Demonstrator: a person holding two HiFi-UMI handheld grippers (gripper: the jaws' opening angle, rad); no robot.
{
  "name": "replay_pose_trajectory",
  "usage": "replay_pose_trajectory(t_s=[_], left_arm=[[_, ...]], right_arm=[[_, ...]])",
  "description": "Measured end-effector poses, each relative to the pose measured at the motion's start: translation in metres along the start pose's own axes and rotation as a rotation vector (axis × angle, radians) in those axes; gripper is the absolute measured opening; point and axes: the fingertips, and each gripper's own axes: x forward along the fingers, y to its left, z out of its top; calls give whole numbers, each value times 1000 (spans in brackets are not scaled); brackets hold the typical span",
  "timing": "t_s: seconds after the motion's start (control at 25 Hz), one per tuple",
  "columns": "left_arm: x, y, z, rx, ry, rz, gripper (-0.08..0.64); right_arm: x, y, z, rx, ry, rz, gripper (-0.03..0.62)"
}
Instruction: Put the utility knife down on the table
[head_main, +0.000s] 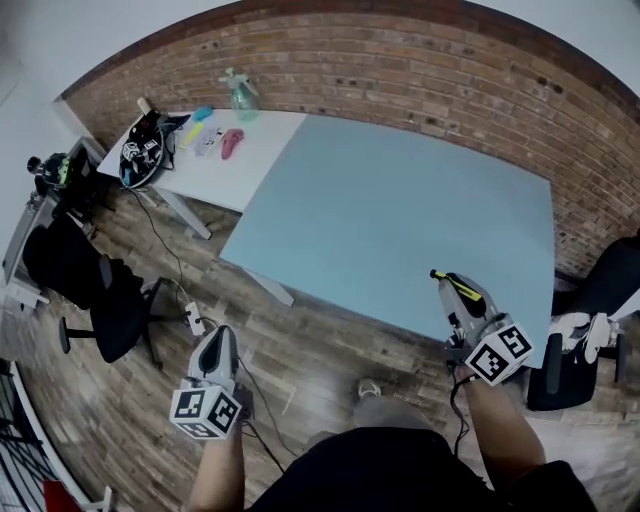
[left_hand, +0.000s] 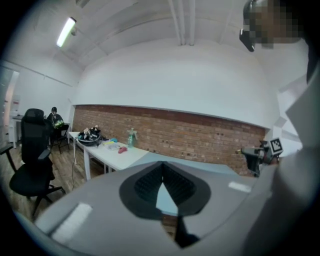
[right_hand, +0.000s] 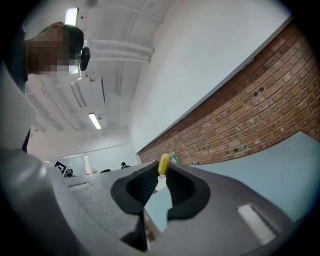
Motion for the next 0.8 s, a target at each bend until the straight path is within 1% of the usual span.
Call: replay_pose_trajectory(t_s=[0.24,0.4,0.44,0.52,0.64,0.68,0.8], left_arm=[[77,-21,32,49,-44,-96,3],[111,-28,28,20,-16,-138,3],[115,-29,27,21,-13,-153,3],[125,-27,24,50,-2,-183,3],[151,-14,17,125,31,-219,3],[161,-8,15,133,43,-230,3],[193,9,19,106,60,-269,3]], right_arm=[[40,-34,9,-22,13,-9,51],[55,-56,-3,-12,60,-47,51],[59,-58,-8,-4,74,-55,51],[68,-60,-16,27,86,-69,51],[93,-70,-14,82,40,-114,51],[102,-72,-12,91,20,-133,51],[125,-73,-12,129,-26,-174,51]])
